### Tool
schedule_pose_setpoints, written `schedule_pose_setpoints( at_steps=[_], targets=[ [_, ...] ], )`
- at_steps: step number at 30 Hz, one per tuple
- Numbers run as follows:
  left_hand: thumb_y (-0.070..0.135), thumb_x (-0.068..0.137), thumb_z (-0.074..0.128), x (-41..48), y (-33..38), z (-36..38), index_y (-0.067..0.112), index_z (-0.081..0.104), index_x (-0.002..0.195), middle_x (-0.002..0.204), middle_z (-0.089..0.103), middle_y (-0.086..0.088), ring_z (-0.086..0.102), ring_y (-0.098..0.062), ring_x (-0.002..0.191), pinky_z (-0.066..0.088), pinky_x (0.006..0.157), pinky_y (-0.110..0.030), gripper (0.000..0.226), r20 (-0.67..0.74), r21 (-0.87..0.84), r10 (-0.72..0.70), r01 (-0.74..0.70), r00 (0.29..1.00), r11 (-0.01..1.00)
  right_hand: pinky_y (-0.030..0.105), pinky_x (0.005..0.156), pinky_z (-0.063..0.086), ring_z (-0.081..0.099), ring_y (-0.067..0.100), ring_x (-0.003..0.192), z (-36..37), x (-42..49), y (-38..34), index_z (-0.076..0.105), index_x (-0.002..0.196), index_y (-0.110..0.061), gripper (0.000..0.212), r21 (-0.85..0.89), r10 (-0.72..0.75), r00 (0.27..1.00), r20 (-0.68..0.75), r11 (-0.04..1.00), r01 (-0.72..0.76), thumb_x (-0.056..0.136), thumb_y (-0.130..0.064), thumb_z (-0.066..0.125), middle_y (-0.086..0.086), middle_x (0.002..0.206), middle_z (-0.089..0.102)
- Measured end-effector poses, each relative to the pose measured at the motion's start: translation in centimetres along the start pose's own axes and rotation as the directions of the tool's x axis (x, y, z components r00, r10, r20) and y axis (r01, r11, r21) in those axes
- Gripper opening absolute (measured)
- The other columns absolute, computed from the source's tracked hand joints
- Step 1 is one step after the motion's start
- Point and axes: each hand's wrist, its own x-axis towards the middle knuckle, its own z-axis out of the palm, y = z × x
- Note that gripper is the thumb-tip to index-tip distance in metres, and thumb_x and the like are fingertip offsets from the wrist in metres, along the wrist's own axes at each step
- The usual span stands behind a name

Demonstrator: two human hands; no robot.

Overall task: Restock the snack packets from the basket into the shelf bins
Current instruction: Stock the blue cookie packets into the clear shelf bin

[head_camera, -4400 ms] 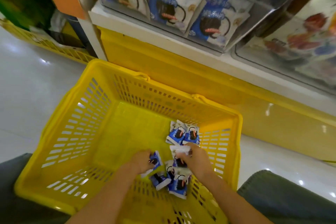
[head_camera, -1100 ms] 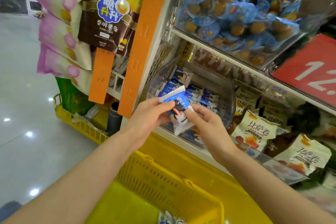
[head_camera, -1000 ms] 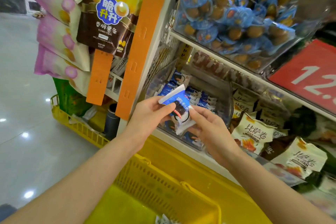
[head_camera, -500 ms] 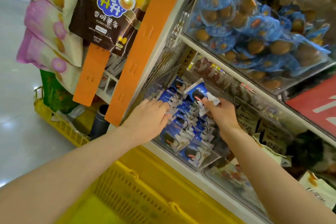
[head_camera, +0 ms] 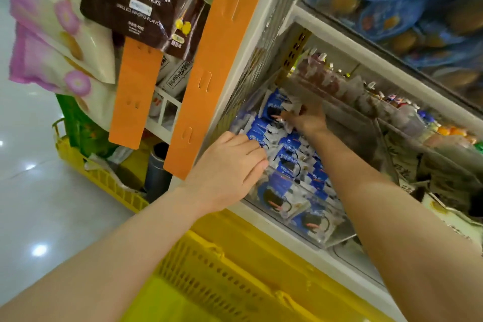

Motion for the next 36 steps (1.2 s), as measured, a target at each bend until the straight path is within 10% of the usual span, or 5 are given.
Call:
schedule_pose_setpoints(
  at_steps=[13,17,28,31,36],
  targets=[
    [0.029,0.097,0.025,0.0,0.1,-0.3,0.016,0.064,0.094,0.088,0.063,0.002,0.054,-0.016,0.082,0.028,0.079,-0.028,0.041,0.037,0.063,0.009,-0.011,0.999,0.998,0.035,0.096,0.042,0.05,0.031,0.118,-0.5,-3.6,0.5,0.052,0.107,-0.003,0.035,-0.028,-0.13,0.991,-0.035,0.991,0.129,0.089,-0.032,0.061,0.017,0.131,0.049],
    [0.029,0.097,0.022,-0.3,0.5,-0.6,0.017,0.061,0.101,0.095,0.062,0.002,0.052,-0.016,0.09,0.025,0.086,-0.027,0.041,0.071,0.069,-0.015,0.01,0.997,0.998,0.021,0.075,0.046,0.058,0.012,0.095,-2.4,-10.5,0.3,0.048,0.125,-0.013,0.036,0.083,-0.23,0.972,-0.042,0.969,0.233,0.096,-0.033,0.048,0.002,0.114,0.06],
    [0.022,0.101,0.029,-2.3,3.1,-0.7,0.015,0.016,0.148,0.155,0.021,-0.003,0.009,-0.018,0.144,-0.01,0.113,-0.026,0.049,0.129,0.159,-0.107,0.086,0.986,0.984,0.035,0.113,0.018,0.036,0.025,0.137,-4.7,-24.8,6.8,0.047,0.135,-0.009,0.048,-0.397,-0.54,0.835,0.104,0.747,0.533,0.089,-0.018,0.061,0.009,0.145,0.042],
    [0.016,0.098,0.038,-3.6,4.5,-0.6,0.012,0.024,0.146,0.153,0.023,-0.007,0.013,-0.021,0.144,-0.001,0.114,-0.029,0.05,0.063,0.124,-0.136,0.128,0.989,0.984,0.049,0.107,0.028,0.043,0.031,0.13,-4.3,-26.8,8.7,0.058,0.123,-0.005,0.043,-0.413,-0.594,0.804,0.012,0.73,0.545,0.082,-0.01,0.069,0.013,0.136,0.051],
    [0.013,0.083,0.042,-7.7,7.7,3.2,0.008,0.06,0.105,0.102,0.059,-0.009,0.053,-0.026,0.097,0.036,0.087,-0.033,0.029,-0.04,-0.011,-0.061,0.06,0.997,0.998,0.025,0.089,0.044,0.059,0.018,0.103,-0.1,-31.4,13.5,0.061,0.107,-0.012,0.022,-0.147,-0.505,0.858,0.097,0.845,0.514,0.085,-0.01,0.061,0.003,0.11,0.061]
  ],
)
